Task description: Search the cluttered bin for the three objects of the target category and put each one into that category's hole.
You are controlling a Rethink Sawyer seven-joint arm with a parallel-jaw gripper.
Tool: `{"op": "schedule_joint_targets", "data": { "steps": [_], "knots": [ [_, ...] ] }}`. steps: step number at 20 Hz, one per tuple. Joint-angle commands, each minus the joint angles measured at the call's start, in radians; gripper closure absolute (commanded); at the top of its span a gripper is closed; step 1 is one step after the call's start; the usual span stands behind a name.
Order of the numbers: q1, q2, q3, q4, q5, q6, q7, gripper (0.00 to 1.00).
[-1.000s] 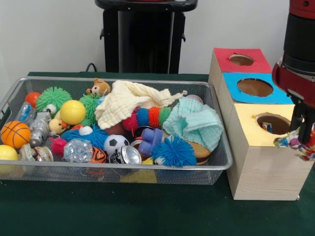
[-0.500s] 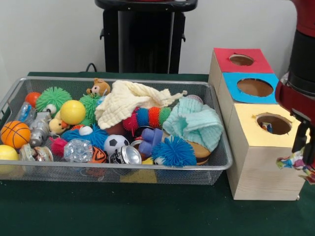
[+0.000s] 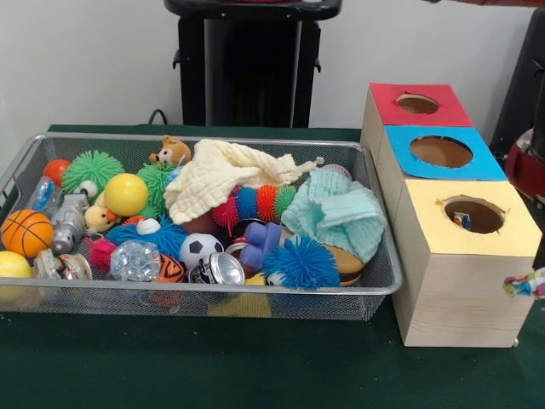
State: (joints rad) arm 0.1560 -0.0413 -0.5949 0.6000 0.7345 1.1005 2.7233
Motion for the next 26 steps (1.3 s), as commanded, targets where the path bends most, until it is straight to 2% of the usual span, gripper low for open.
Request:
{"op": "schedule_joint_targets", "data": {
  "steps": [1,4,8,11,16,17,18,19,21,23,26],
  "knots": [
    [0.022,-0.145,0.061,0.221,-0.030,0.043,0.178,1.00],
    [0.024,-0.156,0.039,0.185,-0.040,0.115,0.186,1.00],
    [-0.023,-0.162,0.020,0.134,-0.064,0.195,0.133,1.00],
    [-0.067,-0.139,0.018,0.076,-0.069,0.220,0.105,1.00],
    [-0.132,-0.044,-0.030,-0.124,-0.052,0.265,0.130,1.00],
    [-0.141,-0.038,-0.038,-0.135,-0.055,0.260,0.126,1.00],
    [-0.156,-0.015,-0.052,-0.180,-0.045,0.271,0.132,1.00],
    [-0.167,-0.016,-0.053,-0.182,-0.046,0.268,0.119,1.00],
    [-0.195,0.016,-0.081,-0.247,-0.027,0.282,0.122,1.00],
    [-0.226,0.050,-0.122,-0.321,0.003,0.305,0.128,1.00],
    [-0.279,0.099,-0.220,-0.437,0.087,0.356,0.136,1.00]
  ]
}}
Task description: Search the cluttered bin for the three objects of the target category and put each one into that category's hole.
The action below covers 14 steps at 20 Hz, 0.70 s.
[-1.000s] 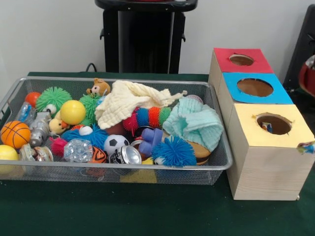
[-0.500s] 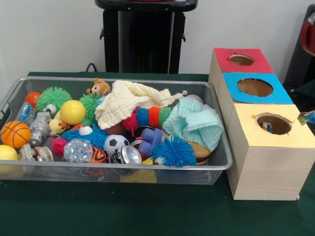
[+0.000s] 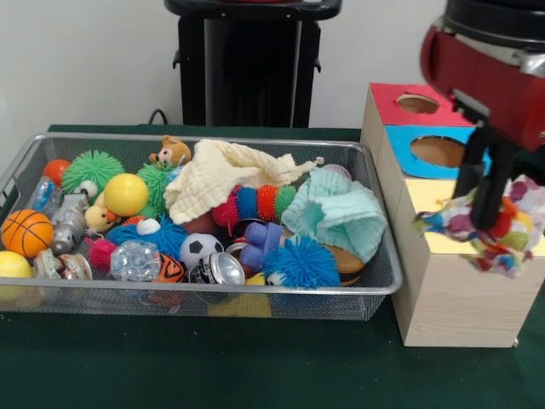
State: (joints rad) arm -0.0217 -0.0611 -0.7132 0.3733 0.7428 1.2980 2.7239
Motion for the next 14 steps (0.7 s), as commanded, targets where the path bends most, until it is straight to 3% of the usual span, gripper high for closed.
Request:
{"op": "schedule_joint_targets", "data": {
  "steps": [1,8,14],
  "knots": [
    [-0.120,0.133,-0.149,-0.244,0.124,0.175,0.134,1.00],
    [-0.241,0.185,-0.597,-0.364,0.563,0.220,0.090,1.00],
    [-0.344,0.164,-1.069,-0.386,1.022,0.245,-0.011,1.00]
  ]
}}
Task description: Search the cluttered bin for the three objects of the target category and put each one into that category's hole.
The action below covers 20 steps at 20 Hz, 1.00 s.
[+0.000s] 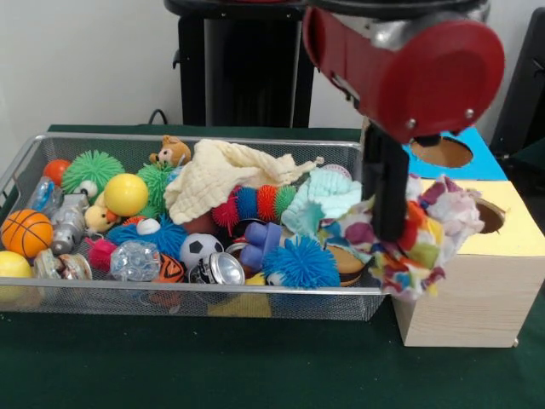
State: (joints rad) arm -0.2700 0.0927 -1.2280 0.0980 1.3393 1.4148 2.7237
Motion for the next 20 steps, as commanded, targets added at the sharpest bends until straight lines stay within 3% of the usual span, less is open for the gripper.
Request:
{"op": "schedule_joint_targets", "data": {
  "steps": [1,6,10,14,20],
  "knots": [
    [-0.109,0.000,-0.632,-0.111,0.501,0.137,-0.028,1.00],
    [-0.167,-0.048,-1.003,-0.104,0.860,0.180,-0.106,1.00],
    [-0.195,-0.079,-1.213,-0.094,1.054,0.206,-0.153,1.00],
    [-0.210,-0.101,-1.365,-0.084,1.189,0.217,-0.190,1.00],
    [-0.218,-0.125,-1.513,-0.070,1.308,0.208,-0.243,1.00]
  ]
}}
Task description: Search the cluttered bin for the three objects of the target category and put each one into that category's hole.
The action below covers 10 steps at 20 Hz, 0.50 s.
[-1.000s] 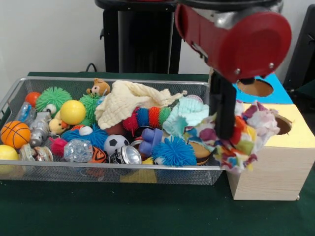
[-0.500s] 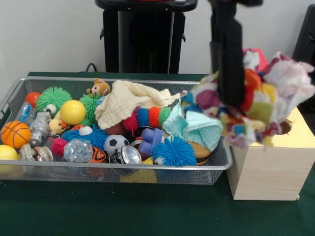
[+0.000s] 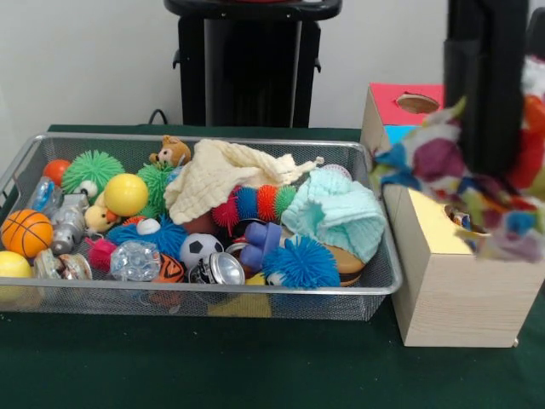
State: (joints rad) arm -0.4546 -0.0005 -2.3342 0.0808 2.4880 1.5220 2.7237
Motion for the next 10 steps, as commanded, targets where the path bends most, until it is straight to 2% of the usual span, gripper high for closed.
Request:
{"op": "schedule_joint_targets", "data": {
  "steps": [1,5,10],
  "knots": [
    [-0.035,-0.035,-0.428,-0.053,0.183,0.096,-0.255,1.00],
    [-0.035,-0.054,-0.519,-0.034,0.224,0.009,-0.337,1.00],
    [-0.028,-0.065,-0.586,-0.021,0.269,-0.339,-0.516,1.00]
  ]
}}
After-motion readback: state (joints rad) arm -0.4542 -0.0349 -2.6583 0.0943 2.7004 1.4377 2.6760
